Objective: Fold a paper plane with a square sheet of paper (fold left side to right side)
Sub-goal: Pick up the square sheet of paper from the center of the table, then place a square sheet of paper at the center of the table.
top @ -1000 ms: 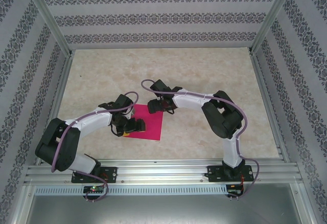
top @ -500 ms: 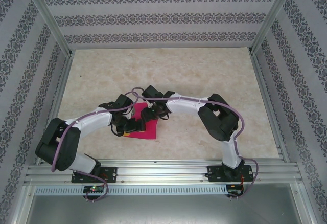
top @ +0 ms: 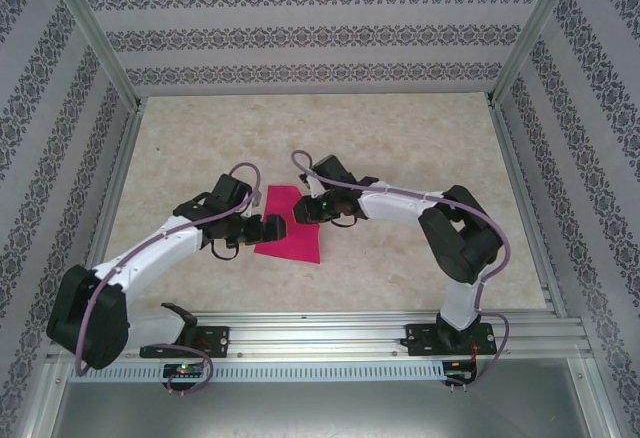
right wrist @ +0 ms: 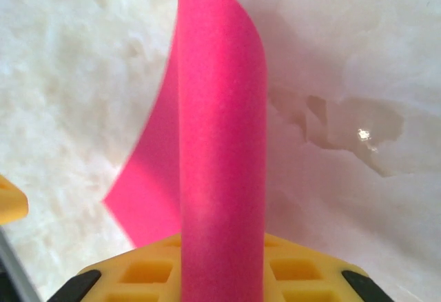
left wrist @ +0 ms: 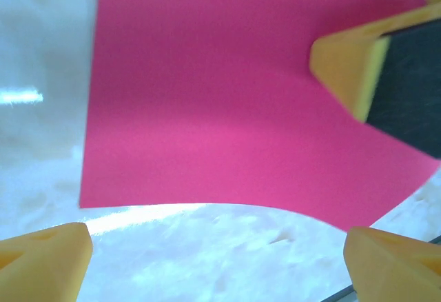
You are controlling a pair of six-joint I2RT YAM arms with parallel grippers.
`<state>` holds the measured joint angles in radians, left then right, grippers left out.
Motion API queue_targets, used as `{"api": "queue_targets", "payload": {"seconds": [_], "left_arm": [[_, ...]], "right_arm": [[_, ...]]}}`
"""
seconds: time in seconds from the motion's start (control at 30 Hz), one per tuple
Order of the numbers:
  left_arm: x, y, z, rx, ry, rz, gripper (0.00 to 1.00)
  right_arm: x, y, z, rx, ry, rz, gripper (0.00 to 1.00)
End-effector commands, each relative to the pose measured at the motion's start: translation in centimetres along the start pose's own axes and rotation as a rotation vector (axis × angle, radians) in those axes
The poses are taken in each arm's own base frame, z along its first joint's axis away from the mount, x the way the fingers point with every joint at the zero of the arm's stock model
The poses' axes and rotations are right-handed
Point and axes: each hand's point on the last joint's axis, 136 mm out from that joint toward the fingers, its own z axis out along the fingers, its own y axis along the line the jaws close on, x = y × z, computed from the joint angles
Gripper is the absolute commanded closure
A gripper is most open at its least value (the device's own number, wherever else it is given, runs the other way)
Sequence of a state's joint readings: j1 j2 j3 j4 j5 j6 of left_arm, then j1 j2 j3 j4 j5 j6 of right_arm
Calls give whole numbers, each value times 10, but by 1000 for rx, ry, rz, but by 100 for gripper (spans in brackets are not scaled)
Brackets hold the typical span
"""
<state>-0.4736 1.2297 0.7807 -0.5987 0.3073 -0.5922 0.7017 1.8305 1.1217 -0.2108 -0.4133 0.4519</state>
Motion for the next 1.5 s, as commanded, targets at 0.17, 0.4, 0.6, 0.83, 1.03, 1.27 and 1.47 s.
{"api": "queue_targets", "payload": {"seconds": [0.17,0.4,0.6,0.83,1.03,1.27,1.47], "left_arm": [[-59,-54,-68,131,-328,181,1],[-78,-120,-108,357,-408,405,0],[-82,-162,-128,500,-384,559,0],[-83,-194,-137,629,-319,662,0],[-74,-217,-145,778,-216,731,0],[-62,-225,-147,875,-134,745,22],[-58,-223,-142,889,-97,724,84]], "right_arm": [[-37,29,-97,-262,-212,-120,77],[-51,35,-191,-367,-356,-185,77],[-50,63,-256,-426,-426,-301,76],[-37,102,-302,-507,-448,-396,76],[-29,124,-327,-544,-469,-460,76],[-29,121,-327,-527,-476,-447,76],[-35,105,-319,-473,-481,-397,72]]}}
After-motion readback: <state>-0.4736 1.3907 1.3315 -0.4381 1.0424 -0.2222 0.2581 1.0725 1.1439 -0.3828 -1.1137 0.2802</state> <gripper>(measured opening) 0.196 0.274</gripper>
